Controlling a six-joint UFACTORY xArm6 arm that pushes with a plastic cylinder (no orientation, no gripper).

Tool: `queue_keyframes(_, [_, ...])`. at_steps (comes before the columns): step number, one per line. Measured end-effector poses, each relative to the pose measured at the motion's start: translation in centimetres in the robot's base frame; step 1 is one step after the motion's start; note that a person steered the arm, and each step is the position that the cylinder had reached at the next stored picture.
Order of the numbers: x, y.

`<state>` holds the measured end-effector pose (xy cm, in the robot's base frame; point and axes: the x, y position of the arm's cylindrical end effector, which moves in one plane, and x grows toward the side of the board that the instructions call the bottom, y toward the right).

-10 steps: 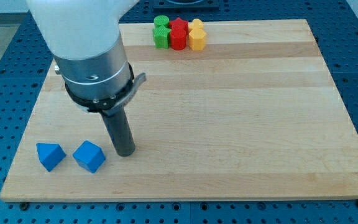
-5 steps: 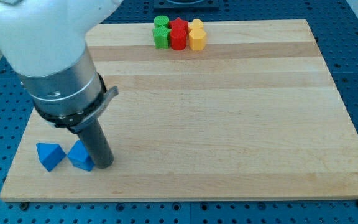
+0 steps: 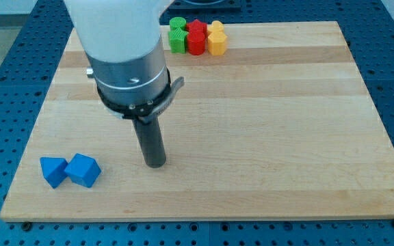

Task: Adjust the blue blocks in a horizontal line

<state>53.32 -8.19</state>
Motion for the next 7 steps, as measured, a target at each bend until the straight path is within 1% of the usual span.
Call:
queue_keyframes(1, [-0.5,-2.3])
queue_keyframes(2, [-0.6,-7.9])
queue_keyframes(3, [-1.2,-12.0])
queue_keyframes(4, [-2.9,-13.5])
queue_keyframes(7, [-3.3,-16.2])
